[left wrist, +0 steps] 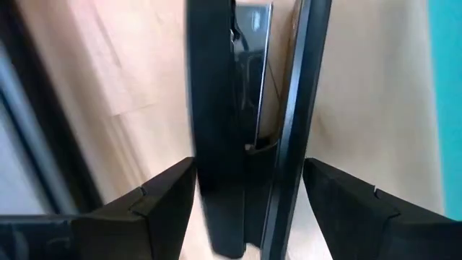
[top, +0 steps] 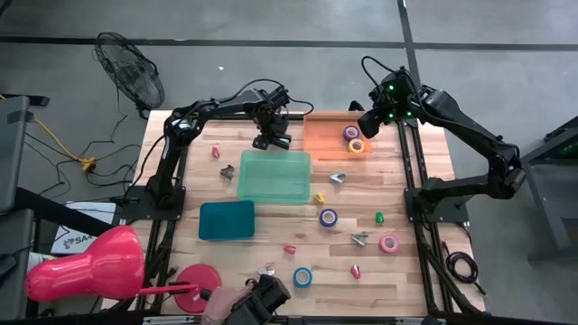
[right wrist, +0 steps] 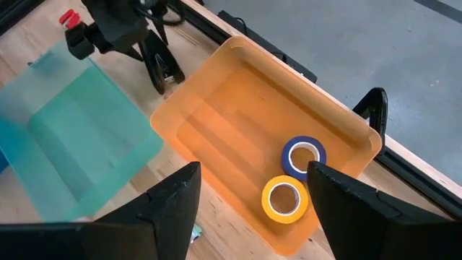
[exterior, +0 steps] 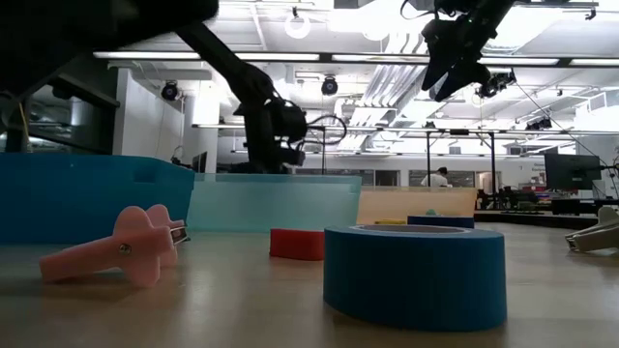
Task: Pick and place Stapler, Stapler remover, tape
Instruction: Put the large black stapler in the light green bin
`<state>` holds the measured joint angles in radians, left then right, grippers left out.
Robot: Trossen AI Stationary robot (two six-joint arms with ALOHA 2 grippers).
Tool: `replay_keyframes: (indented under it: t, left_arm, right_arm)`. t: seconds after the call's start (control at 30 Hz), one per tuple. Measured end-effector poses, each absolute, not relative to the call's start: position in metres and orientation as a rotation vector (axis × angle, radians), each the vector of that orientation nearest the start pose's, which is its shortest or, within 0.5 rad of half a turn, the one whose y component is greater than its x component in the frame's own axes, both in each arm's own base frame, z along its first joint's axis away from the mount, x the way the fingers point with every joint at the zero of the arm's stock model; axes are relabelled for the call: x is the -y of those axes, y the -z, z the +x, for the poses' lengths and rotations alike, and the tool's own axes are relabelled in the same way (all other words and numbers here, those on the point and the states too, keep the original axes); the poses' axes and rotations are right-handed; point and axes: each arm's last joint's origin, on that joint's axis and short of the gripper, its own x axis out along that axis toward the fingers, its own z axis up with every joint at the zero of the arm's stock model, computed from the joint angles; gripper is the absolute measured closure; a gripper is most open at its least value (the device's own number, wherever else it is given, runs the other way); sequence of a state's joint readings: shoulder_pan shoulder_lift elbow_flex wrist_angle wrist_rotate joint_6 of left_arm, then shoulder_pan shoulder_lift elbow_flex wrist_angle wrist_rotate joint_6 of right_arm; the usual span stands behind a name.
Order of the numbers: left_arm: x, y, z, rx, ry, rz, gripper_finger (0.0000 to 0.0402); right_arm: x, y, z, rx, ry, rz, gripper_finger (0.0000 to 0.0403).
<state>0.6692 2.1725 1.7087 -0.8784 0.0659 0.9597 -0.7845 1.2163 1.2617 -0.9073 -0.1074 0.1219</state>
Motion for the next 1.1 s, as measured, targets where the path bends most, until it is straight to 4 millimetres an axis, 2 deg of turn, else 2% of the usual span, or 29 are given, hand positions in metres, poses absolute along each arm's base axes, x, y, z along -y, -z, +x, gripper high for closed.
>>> replay_keyframes:
  t: [0.1,0.27,0.47,0.73,0.83,1.1]
  left_arm:
    - [-0.270,-0.161,0.347,-1.362,0.137,0.306,0.0150]
    - [-0.272,-0.160,0.353,-1.329,0.087,0.304,0.0156]
    - [-0.272,-0.160,0.353,-1.328,0.077,0.291,0.0225]
    - [-0.272,-0.161,0.352,-1.339,-0.015,0.184,0.0228]
    - [-0.270,-0.168,0.348,-1.353,-0.038,0.171,0.0228]
    - [-0.257,-0.218,0.333,-1.322,-0.091,0.140,0.0229]
  right_arm:
    - [0.163,-0.349,0.167,-0.755,0.685,0.489,0.0158]
    - [0.163,-0.349,0.167,-0.753,0.685,0.490,0.0158]
    - [0.163,-0.349,0.167,-0.752,0.686,0.492,0.0158]
    - [0.163,-0.349,0.167,-0.752,0.686,0.492,0.0158]
    - [0.163,-0.349,0.167,-0.751,0.687,0.495,0.0158]
    - [0.163,-0.349,0.167,-0.751,0.687,0.496,0.0158]
